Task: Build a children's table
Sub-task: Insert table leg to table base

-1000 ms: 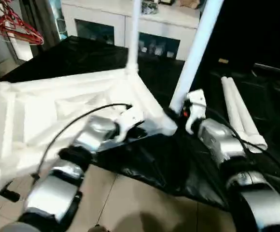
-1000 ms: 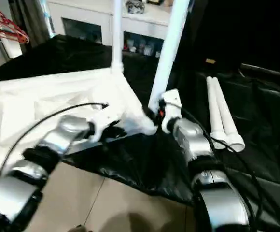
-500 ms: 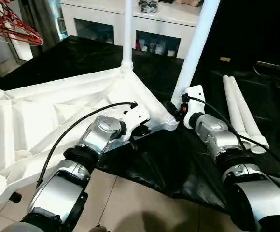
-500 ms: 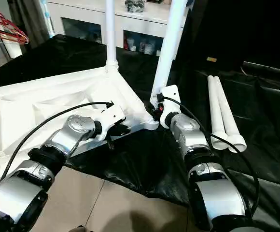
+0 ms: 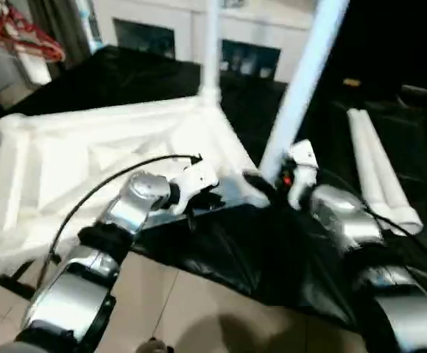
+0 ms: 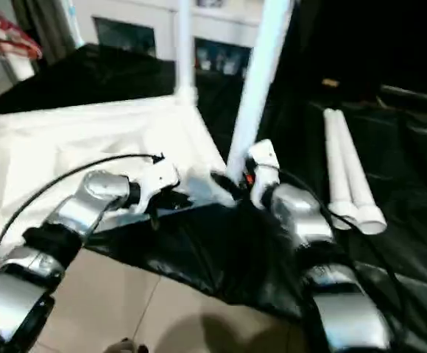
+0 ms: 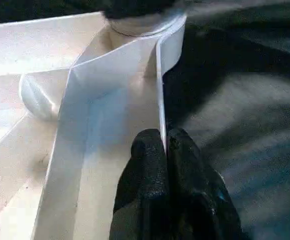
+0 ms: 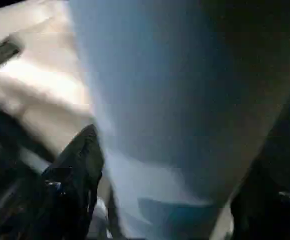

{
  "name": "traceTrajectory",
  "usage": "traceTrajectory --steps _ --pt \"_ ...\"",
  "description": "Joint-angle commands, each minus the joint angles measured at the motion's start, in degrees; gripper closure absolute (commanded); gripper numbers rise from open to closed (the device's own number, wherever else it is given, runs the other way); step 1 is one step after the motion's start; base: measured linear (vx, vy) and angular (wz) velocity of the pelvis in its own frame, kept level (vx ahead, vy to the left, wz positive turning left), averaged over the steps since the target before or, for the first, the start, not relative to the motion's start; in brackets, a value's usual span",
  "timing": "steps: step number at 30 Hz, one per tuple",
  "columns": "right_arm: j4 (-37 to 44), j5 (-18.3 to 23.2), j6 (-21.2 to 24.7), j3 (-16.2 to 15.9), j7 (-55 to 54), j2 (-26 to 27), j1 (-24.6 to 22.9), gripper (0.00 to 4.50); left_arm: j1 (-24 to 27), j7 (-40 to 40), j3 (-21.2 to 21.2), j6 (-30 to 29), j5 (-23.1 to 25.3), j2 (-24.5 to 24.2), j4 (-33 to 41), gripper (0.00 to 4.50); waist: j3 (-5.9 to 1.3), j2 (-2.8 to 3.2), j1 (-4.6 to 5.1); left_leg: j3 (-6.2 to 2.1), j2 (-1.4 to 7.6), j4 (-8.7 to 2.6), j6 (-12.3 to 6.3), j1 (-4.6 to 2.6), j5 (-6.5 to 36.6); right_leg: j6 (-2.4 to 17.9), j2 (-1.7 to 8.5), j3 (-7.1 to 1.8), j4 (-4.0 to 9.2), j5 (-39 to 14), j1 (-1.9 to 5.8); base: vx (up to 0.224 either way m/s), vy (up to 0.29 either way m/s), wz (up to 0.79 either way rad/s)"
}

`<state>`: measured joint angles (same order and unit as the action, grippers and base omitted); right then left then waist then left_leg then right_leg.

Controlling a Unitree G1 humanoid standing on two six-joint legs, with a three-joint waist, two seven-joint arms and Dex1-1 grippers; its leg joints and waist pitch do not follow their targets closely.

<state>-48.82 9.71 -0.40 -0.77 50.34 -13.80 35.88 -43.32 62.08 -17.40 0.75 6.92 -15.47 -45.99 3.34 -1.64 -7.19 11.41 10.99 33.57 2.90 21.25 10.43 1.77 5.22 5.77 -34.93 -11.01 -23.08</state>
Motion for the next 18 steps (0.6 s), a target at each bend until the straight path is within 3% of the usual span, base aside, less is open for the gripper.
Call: traceTrajectory --steps 1,3,6,10,12,13,18 --pt "3.1 0.3 1.9 -3.7 6.6 -0.8 -2.0 1.10 -0.6 4.6 -1.4 2.9 -2.5 1.4 3.0 4.50 -4.31 0.92 -0.03 -1.21 3.27 -3.52 -4.72 -0.89 7.2 16.1 4.29 -3.33 2.55 4.6 3.62 0.000 0.000 0.00" --pt "5.6 0.4 2.6 -4.9 10.7 -2.6 -3.7 1.10 -0.4 7.3 -1.2 2.9 -3.5 0.9 3.1 4.50 -4.18 0.89 -0.18 -1.13 3.21 -3.50 -4.53 -0.91 8.6 15.8 4.42 -3.40 2.84 1.8 3.65 0.000 0.000 0.00" --pt "8.5 -0.2 3.8 -6.3 14.9 -4.8 -5.6 1.10 0.3 12.4 -1.7 2.2 -4.4 -0.3 4.0 4.50 -3.93 1.38 -0.45 -1.22 3.24 -3.62 -3.76 -0.83 9.8 15.3 4.59 -3.48 3.24 -2.2 3.53 0.000 0.000 0.00" --pt "11.6 -0.5 5.1 -7.6 17.9 -6.6 -7.0 1.10 0.7 15.1 -2.1 3.1 -4.5 -1.3 4.3 4.50 -3.78 1.18 -0.70 -1.25 3.22 -3.72 -2.78 -0.98 10.8 14.1 4.55 -3.56 3.68 -6.2 3.44 0.000 0.000 0.00" --pt "13.5 0.0 6.7 -8.6 20.3 -7.5 -7.5 1.10 1.0 16.2 -2.1 2.9 -4.7 -1.7 4.4 4.50 -3.84 1.16 -0.78 -1.31 3.27 -3.74 -2.64 -0.98 10.5 13.8 4.57 -3.54 3.62 -6.5 3.44 0.000 0.000 0.00" --pt "14.2 0.1 7.2 -9.0 21.0 -7.8 -7.7 1.39 1.1 16.6 -2.1 3.0 -4.7 -1.9 4.5 4.50 -3.90 1.27 -0.80 -1.36 3.35 -3.74 -2.72 -1.00 10.1 13.9 4.51 -3.51 3.47 -5.7 3.39 0.000 0.000 0.00" --pt "15.7 0.5 8.5 -9.1 21.4 -7.8 -8.0 1.65 1.2 16.8 -2.1 3.7 -4.2 -2.3 3.9 4.50 -4.09 1.19 -0.86 -1.34 3.23 -3.52 -3.02 -0.90 8.4 14.6 4.48 -3.47 3.06 -2.5 3.45 0.000 0.000 0.00"
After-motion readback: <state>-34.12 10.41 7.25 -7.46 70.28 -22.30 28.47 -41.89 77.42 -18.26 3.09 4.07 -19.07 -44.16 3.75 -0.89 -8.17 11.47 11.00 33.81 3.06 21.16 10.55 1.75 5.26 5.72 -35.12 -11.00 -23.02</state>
